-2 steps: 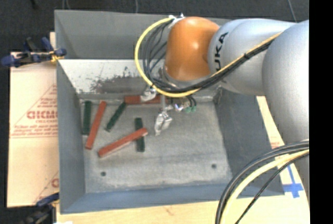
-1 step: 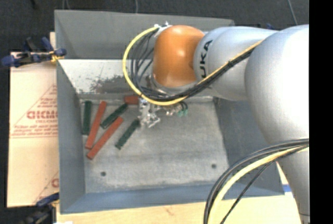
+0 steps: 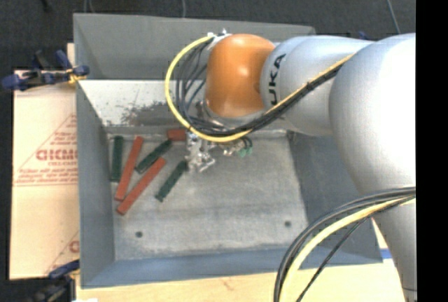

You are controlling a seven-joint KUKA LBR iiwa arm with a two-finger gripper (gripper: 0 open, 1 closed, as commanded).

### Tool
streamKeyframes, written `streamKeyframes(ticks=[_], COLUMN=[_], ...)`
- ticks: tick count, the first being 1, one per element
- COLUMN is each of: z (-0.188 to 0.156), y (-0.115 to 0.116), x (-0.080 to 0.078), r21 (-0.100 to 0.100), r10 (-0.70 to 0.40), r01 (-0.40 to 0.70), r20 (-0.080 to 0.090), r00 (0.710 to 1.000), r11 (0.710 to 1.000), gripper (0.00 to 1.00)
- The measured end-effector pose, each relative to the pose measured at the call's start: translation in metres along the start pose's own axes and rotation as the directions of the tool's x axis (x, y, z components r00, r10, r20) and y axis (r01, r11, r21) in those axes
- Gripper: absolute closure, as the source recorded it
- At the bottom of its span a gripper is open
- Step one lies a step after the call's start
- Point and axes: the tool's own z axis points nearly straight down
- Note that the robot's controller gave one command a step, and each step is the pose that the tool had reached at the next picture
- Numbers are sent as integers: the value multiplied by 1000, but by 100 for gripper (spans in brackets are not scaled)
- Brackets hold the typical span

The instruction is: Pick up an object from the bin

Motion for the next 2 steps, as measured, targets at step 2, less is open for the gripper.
streamKeyframes(ticks=[2], z=[-27], y=[12], x=[8], r21=[-2], r10=[-82], r01=[82], r20=[5], r00=[997], r11=[997], gripper=[0])
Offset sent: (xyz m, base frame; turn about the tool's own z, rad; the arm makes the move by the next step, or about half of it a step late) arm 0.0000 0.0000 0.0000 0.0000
